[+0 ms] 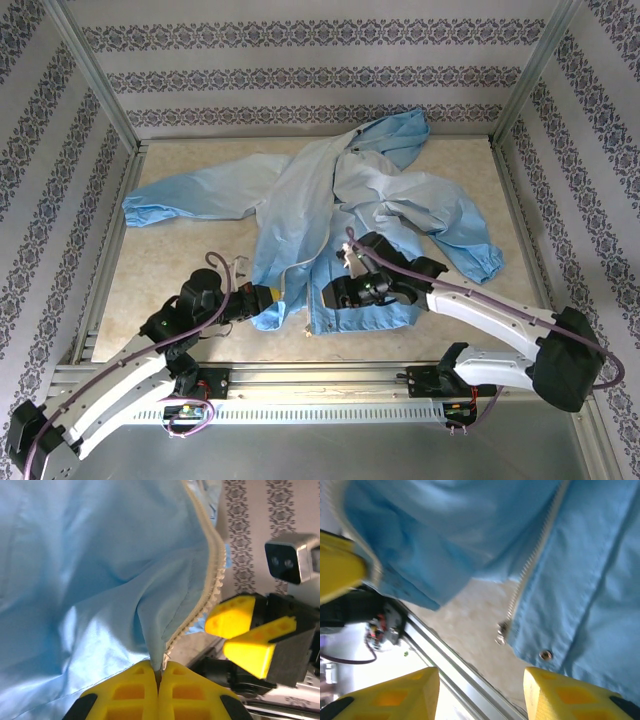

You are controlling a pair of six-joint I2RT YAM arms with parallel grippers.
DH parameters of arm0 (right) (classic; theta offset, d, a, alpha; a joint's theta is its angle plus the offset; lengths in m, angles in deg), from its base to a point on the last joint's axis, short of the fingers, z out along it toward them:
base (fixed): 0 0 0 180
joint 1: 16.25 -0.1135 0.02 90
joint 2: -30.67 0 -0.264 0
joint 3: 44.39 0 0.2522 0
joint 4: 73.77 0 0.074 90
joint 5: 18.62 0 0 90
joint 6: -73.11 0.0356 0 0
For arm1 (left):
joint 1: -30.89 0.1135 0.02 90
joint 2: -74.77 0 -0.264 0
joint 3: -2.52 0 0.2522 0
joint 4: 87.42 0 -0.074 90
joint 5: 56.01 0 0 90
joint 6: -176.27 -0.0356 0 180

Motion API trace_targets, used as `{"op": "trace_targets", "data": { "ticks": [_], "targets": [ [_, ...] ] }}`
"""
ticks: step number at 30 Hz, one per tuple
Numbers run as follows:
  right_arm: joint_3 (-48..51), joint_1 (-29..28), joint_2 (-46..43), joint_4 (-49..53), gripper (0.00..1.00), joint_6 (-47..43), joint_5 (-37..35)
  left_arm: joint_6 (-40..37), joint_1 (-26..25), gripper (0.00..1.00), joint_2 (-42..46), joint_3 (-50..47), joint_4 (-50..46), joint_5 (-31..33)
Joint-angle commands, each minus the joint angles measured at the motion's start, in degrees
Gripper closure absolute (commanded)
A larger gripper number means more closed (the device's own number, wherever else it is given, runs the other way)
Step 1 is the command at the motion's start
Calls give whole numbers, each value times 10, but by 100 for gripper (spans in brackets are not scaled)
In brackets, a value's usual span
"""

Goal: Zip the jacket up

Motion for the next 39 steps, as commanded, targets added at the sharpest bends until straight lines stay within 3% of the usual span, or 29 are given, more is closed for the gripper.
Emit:
{"op": "trace_targets", "data": {
  "ticks": [1, 6, 13, 19, 24, 32, 36, 39],
  "targets": [
    [1, -29, 40, 31, 52, 21, -80, -52, 6, 100, 36, 29, -126, 59],
    [-32, -57, 113, 46, 51, 21, -124, -60, 7, 100, 85, 40, -206, 105],
    [-84, -93, 198, 103, 45, 33, -186, -58, 7, 100, 106, 39, -225, 100],
    [-105, -115, 254, 97, 38, 51, -193, -55, 7, 100, 104, 30, -216, 89],
    [-126, -122, 286, 118, 42, 58, -206, -57, 7, 100, 100, 27, -214, 86],
    [-136, -137, 347, 114, 39, 64, -178, -57, 7, 100, 96, 23, -210, 75],
    [-131, -148, 349, 106, 52, 61, -184, -56, 7, 100, 94, 21, -210, 69],
    [-114, -149, 303, 102, 78, 59, -213, -52, 7, 100, 90, 14, -193, 60]
  ]
}}
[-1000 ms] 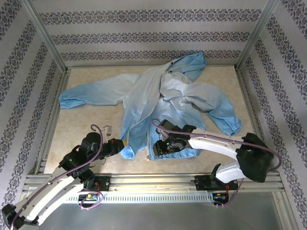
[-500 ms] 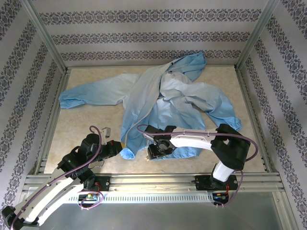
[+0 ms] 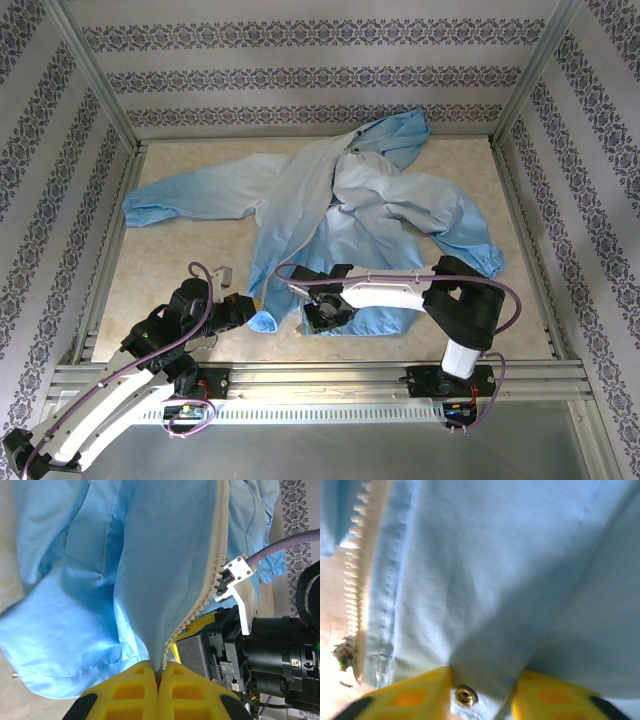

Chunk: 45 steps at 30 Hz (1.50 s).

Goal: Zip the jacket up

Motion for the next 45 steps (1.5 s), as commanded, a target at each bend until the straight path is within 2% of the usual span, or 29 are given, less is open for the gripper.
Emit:
{"op": "trace_targets", "data": {
  "ticks": [1, 6, 12, 18, 23, 28, 32, 36, 42, 45],
  "targets": [
    [32, -8, -35, -1, 84, -1, -26, -3, 6, 100, -8, -14, 22, -20],
    [54, -6, -139, 0, 99, -21, -67, 7, -2, 100, -40, -8, 73, -29],
    [77, 16, -231, -20, 100, -61, -42, 2, -53, 100, -106, 21, 138, 9],
    [109, 63, -273, -50, 100, -85, 13, 10, -142, 100, -191, 44, 240, 90],
    [118, 106, -268, -50, 100, -119, 70, 22, -200, 100, -326, 60, 343, 122],
    [150, 116, -258, -90, 99, -133, 115, 51, -233, 100, -476, 62, 447, 129],
    [174, 122, -247, -132, 93, -127, 151, 67, -234, 100, -540, 50, 499, 144],
    [190, 123, -239, -161, 82, -115, 173, 65, -231, 100, -588, 62, 517, 130],
    [200, 123, -228, -173, 52, -95, 168, 89, -224, 100, -631, 42, 568, 120],
    [203, 123, -224, -170, 46, -78, 161, 93, -223, 100, -630, 35, 575, 119]
  ]
}}
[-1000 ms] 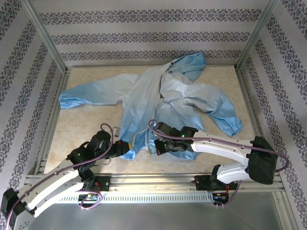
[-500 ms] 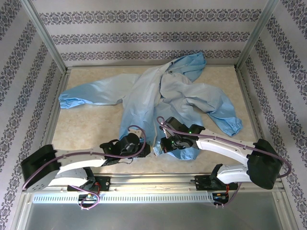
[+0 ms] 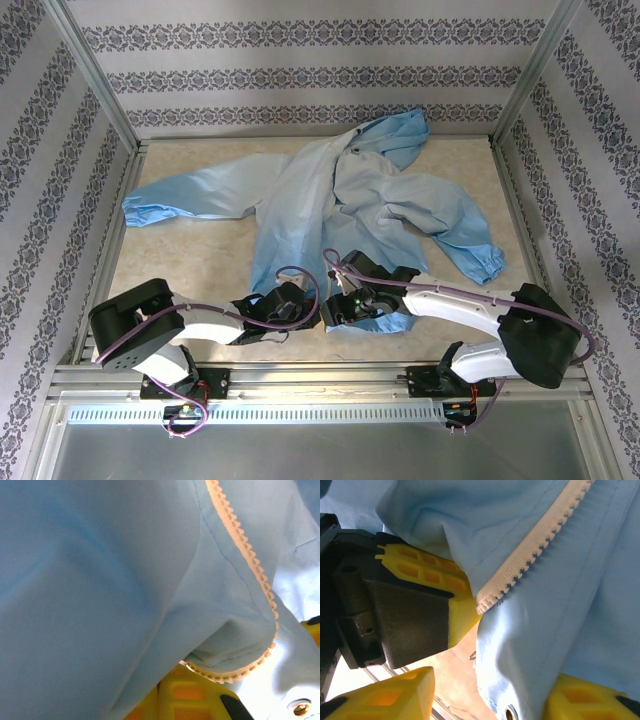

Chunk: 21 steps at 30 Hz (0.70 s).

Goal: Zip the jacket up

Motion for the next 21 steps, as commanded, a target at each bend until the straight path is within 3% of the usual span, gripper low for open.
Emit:
{"op": "trace_targets", "data": {
  "ticks": [1, 14, 19, 21],
  "targets": [
    [12, 6, 6, -8, 44, 22, -1, 18, 2, 100, -1, -12, 47, 3],
    [6, -22, 51, 12, 42, 58, -19, 37, 3, 100, 1, -35, 93, -4],
    [-1, -30, 66, 15, 48, 62, -20, 44, 3, 100, -5, -39, 114, -8],
    [0, -31, 66, 13, 58, 59, -21, 45, 3, 100, -3, -41, 117, -9]
  ]
}}
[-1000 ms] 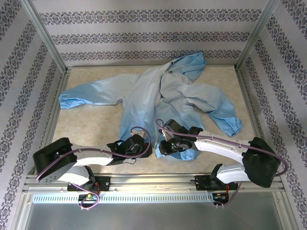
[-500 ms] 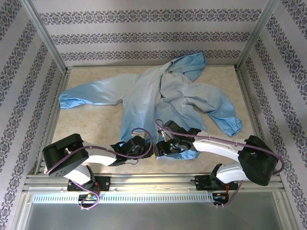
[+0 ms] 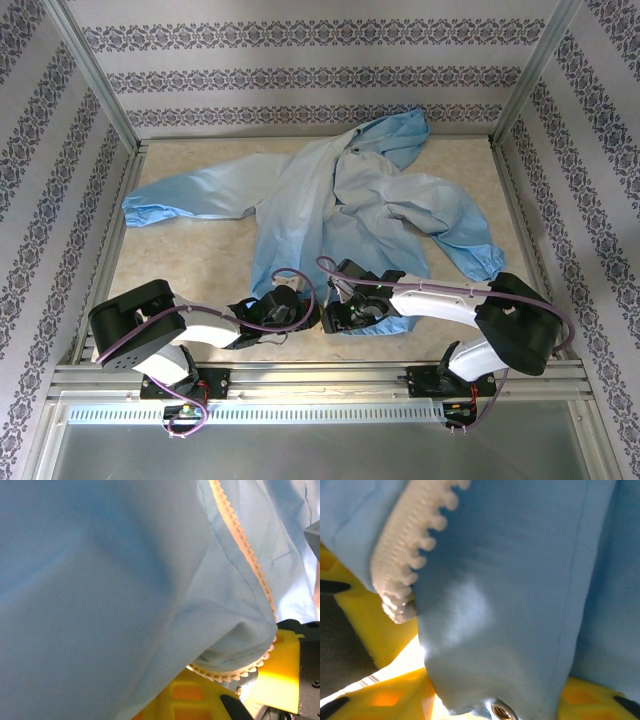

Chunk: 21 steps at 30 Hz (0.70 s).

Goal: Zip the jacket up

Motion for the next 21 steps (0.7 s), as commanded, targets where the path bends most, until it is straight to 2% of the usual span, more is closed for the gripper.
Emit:
{"op": "trace_targets", "data": {
  "ticks": [1, 3, 6, 14, 21],
  "targets": [
    [-2, -6, 4, 9, 66, 5, -7, 12, 3, 100, 1, -7, 42, -4],
    [5, -6, -8, 0, 84, -5, -11, 9, 6, 100, 13, -7, 36, -6],
    [16, -3, -50, -9, 100, -29, -23, 2, 20, 100, 48, -8, 16, -17],
    [38, 45, -193, -51, 100, -93, -10, -46, 64, 100, 210, 17, -127, -25],
    [35, 95, -244, -85, 100, -146, 39, -81, 87, 100, 277, 39, -141, -38]
  ]
}}
